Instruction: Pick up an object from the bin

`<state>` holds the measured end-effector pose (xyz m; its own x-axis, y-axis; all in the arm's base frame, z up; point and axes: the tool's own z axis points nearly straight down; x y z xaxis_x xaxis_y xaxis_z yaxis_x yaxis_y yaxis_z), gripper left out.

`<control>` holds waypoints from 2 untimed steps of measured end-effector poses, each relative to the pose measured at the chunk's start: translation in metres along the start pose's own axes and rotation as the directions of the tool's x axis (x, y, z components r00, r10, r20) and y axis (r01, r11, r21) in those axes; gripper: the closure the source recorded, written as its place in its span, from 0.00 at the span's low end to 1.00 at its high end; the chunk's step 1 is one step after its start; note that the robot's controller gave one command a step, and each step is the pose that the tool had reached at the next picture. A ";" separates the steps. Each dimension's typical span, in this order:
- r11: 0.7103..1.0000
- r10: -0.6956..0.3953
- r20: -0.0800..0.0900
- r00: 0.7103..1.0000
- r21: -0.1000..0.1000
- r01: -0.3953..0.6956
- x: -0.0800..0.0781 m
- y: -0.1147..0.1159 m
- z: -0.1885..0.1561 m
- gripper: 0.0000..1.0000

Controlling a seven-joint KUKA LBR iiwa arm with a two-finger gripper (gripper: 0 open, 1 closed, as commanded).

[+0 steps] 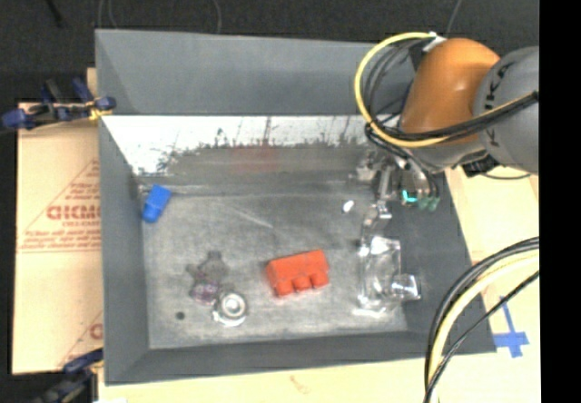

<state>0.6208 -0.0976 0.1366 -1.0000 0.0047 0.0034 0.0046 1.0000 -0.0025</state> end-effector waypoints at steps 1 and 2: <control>0.911 -0.412 0.015 0.911 0.006 0.412 0.042 0.045 0.063 0.00; 0.894 -0.448 0.020 0.894 0.005 0.448 0.105 0.098 0.062 0.00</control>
Offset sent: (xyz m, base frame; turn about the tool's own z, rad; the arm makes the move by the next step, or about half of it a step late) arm -0.0451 0.0474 -0.0666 -0.4277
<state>0.5160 0.0008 0.0745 -0.8960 -0.4437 -0.0157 -0.4436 0.8962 -0.0060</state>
